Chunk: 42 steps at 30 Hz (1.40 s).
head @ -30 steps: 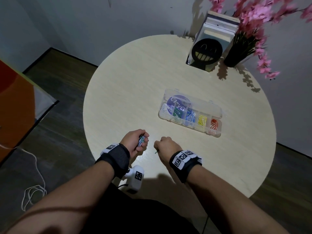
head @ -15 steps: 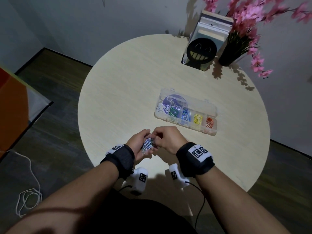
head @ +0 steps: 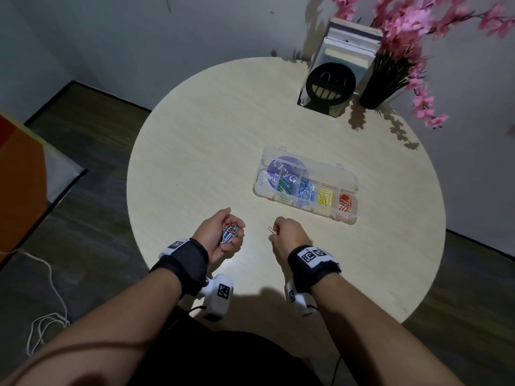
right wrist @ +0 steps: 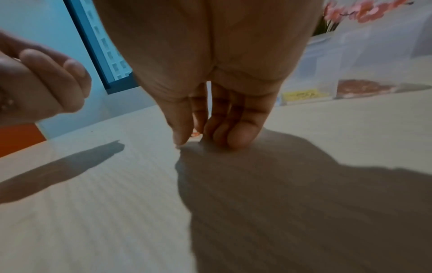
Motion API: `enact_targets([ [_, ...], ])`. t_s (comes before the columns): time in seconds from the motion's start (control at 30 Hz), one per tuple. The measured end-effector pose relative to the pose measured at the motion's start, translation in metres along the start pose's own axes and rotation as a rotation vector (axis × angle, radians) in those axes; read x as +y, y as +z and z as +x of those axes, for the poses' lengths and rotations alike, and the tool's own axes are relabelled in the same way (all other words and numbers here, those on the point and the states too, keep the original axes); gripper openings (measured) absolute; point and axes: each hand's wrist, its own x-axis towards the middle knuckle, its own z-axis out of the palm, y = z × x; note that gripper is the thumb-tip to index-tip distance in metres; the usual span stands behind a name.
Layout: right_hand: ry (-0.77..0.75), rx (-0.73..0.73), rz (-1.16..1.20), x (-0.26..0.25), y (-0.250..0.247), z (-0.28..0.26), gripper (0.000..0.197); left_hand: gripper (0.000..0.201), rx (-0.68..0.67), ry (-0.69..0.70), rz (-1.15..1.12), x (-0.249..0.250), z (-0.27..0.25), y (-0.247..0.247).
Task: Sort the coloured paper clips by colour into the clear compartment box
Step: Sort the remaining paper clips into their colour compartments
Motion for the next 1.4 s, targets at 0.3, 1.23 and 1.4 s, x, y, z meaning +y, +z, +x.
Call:
enact_targets([
  [0.3,0.089,-0.065,0.035,-0.015,-0.006,0.002,0.015,0.063,-0.002,0.038,0.036,0.006,-0.005,0.009],
  [1.23,-0.367,0.325,0.339,0.011,-0.130,-0.045,0.005,0.049,-0.334,-0.011,-0.221,0.022,-0.014,0.094],
  [1.4,-0.295,0.279,0.205,-0.006,-0.122,-0.048,0.021,0.056,-0.365,-0.037,-0.232,0.020,-0.016,0.102],
])
